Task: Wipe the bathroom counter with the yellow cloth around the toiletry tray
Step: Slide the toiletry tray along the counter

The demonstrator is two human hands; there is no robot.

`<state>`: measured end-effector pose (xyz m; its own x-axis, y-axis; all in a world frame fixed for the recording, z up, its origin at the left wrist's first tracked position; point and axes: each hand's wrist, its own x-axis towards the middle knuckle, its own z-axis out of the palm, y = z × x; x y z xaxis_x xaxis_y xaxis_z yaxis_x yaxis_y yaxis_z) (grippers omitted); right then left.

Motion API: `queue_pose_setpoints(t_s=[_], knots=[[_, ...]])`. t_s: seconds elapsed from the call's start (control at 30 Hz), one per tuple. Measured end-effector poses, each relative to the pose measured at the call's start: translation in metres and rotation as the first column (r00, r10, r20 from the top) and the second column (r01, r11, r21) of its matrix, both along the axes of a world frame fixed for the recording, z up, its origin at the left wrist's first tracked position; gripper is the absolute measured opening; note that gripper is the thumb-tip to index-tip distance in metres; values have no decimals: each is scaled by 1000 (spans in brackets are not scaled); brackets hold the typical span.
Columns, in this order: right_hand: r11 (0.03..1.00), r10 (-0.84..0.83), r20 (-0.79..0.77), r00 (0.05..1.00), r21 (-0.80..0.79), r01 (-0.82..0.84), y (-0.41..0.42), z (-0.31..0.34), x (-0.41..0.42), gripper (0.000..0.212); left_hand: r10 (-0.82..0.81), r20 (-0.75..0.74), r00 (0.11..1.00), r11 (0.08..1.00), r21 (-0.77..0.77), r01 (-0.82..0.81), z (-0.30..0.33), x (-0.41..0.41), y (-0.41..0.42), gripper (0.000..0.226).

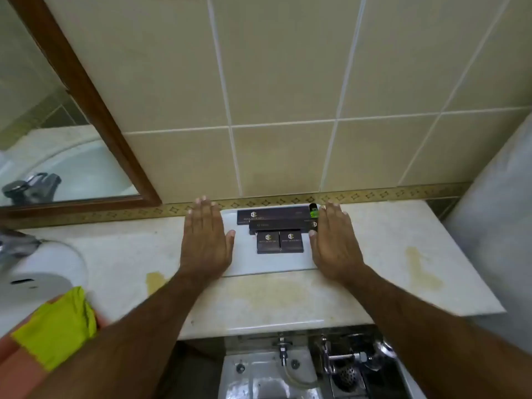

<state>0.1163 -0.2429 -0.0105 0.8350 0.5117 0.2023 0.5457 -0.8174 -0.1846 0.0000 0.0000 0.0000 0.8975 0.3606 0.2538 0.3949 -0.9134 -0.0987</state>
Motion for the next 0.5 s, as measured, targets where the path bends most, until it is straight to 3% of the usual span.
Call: queue_pose_setpoints(t_s=[0.1, 0.23, 0.33, 0.5], knots=[[990, -126, -79, 989, 50, 130, -2, -14, 7, 55, 164, -28, 986, 982, -90, -166, -9, 3, 2, 59], [953, -301, -56, 952, 26, 303, 5, -15, 14, 46, 292, -120, 949, 931, -191, -311, -6, 6, 2, 26], [904, -428, -129, 894, -67, 423, 9, -8, 21, 31, 280, -186, 942, 936, -166, -311, -13, 7, 6, 24], [886, -456, -266, 850, -48, 460, 15, -7, 29, 22, 312, -124, 942, 904, -267, -335, -25, 12, 9, 29]])
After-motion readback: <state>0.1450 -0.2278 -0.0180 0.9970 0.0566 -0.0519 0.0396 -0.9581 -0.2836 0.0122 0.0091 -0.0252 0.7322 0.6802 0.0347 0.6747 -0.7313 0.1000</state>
